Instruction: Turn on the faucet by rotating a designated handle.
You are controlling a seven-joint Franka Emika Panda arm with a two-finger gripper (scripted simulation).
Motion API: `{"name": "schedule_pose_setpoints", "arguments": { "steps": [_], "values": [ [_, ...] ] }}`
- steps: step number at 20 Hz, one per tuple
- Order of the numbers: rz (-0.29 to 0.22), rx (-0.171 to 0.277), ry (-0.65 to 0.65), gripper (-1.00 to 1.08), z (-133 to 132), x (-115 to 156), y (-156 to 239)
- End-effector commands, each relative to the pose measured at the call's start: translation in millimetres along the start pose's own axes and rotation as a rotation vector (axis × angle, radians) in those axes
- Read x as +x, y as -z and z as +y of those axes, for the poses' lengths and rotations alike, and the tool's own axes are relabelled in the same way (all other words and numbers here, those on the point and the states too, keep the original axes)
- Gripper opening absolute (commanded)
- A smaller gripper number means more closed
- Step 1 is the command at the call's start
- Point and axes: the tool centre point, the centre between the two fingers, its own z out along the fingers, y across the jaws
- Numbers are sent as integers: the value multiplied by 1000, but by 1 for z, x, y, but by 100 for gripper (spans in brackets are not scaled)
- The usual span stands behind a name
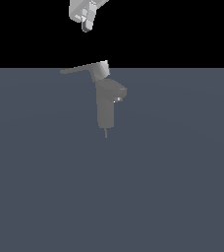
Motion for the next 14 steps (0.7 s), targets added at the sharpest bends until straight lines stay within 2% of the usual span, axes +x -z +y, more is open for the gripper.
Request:
{"name": "schedule_pose_setpoints", "arguments": {
  "steps": [1,14],
  "values": [
    [10,-12,-60,-100,-19,4,-12],
    [102,-66,-327,-100,-106,8,-82]
  ]
}}
